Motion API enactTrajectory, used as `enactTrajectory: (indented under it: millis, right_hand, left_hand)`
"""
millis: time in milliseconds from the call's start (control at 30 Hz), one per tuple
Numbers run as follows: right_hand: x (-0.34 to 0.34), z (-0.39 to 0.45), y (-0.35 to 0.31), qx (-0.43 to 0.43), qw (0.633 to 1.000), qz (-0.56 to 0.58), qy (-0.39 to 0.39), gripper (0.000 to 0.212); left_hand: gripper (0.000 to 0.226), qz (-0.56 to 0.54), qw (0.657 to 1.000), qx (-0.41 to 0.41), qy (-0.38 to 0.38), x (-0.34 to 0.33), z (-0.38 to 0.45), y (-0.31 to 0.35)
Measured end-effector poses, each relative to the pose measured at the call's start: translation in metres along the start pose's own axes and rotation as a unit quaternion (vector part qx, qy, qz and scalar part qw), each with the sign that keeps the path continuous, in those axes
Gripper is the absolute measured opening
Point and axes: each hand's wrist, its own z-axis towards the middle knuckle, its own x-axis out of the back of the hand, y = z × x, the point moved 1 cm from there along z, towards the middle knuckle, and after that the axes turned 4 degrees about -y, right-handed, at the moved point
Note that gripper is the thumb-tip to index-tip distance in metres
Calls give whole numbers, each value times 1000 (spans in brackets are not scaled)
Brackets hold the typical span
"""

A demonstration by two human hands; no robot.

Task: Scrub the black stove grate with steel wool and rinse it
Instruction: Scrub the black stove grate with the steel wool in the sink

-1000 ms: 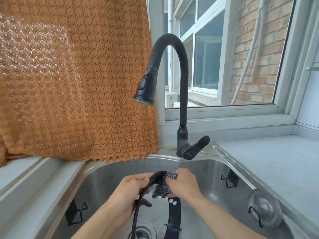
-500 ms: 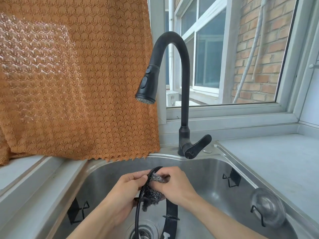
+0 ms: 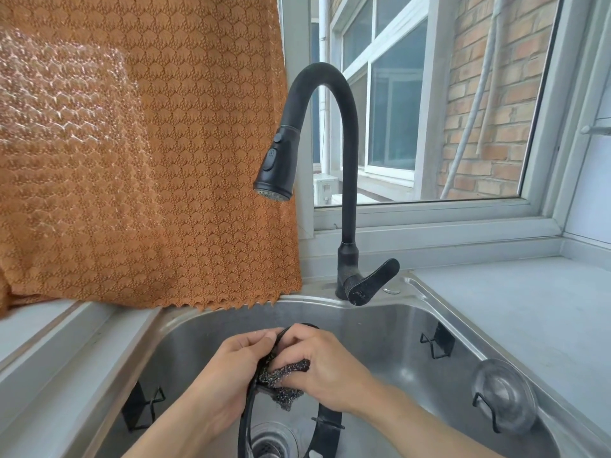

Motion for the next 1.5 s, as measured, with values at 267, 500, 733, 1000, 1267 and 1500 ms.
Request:
enactTrajectory:
  millis: [267, 500, 733, 1000, 1267, 1500]
  right_hand:
    - [10, -1, 3, -114, 984, -35, 133, 17]
    - [12, 1, 18, -274, 947, 31, 166, 27]
    - [24, 1, 21, -338, 925, 43, 166, 28]
    - [26, 5, 31, -430, 887, 130, 104, 33]
    - [35, 5, 31, -411, 898, 101, 121, 20]
    - [23, 2, 21, -378, 924, 56, -16, 21]
  left_hand:
    - [27, 39, 999, 2, -19, 0, -3, -1]
    - [27, 69, 997, -13, -10, -2, -1, -5]
    - [28, 67, 998, -20, -4, -5, 1, -8]
    - [26, 87, 995, -39, -6, -14, -4, -6]
    - [29, 104, 994, -35, -10, -11, -1, -7]
    - [27, 125, 991, -37, -6, -11, -1, -7]
